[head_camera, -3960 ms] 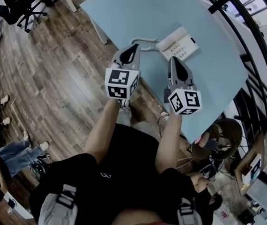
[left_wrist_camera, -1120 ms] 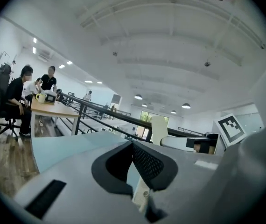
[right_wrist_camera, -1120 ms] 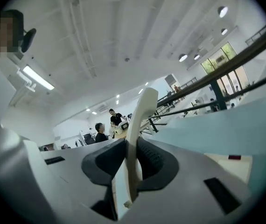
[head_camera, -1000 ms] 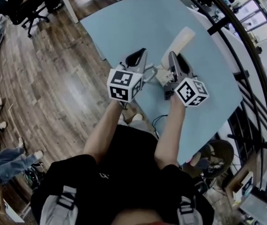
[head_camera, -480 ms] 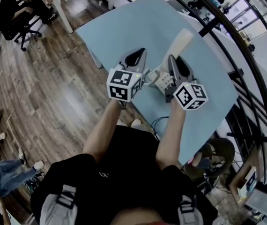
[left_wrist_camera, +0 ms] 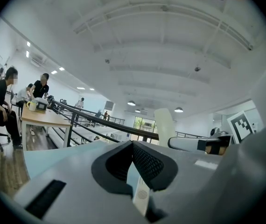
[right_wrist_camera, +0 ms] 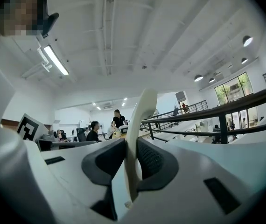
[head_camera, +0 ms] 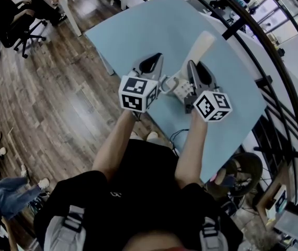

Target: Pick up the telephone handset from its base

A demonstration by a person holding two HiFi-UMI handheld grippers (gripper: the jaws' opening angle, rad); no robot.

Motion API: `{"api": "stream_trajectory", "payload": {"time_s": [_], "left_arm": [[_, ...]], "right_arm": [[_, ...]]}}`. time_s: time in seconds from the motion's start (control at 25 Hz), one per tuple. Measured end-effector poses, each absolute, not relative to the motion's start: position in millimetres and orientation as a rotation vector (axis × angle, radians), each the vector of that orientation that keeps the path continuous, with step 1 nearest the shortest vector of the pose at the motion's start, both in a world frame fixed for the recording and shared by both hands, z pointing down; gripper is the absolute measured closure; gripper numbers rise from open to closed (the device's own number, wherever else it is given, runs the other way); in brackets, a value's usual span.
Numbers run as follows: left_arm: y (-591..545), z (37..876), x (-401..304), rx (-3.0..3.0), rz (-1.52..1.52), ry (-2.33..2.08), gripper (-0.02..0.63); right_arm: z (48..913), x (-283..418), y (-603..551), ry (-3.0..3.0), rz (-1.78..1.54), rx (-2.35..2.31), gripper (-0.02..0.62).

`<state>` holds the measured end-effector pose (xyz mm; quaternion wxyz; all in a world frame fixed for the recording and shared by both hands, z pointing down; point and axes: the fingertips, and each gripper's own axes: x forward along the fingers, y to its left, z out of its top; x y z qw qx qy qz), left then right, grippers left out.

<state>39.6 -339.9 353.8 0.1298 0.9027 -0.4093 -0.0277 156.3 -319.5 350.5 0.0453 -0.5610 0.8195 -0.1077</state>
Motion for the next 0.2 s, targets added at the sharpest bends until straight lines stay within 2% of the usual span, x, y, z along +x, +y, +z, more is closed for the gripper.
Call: {"api": "stream_trajectory", "payload": {"time_s": [0.2], "left_arm": [[-336.3,354.5,41.0,2.625,-0.074,-1.188,0.606]], "right_arm": [[348.1,156.8,-317.9,2.502,-0.312,-1.706,0.522]]}}
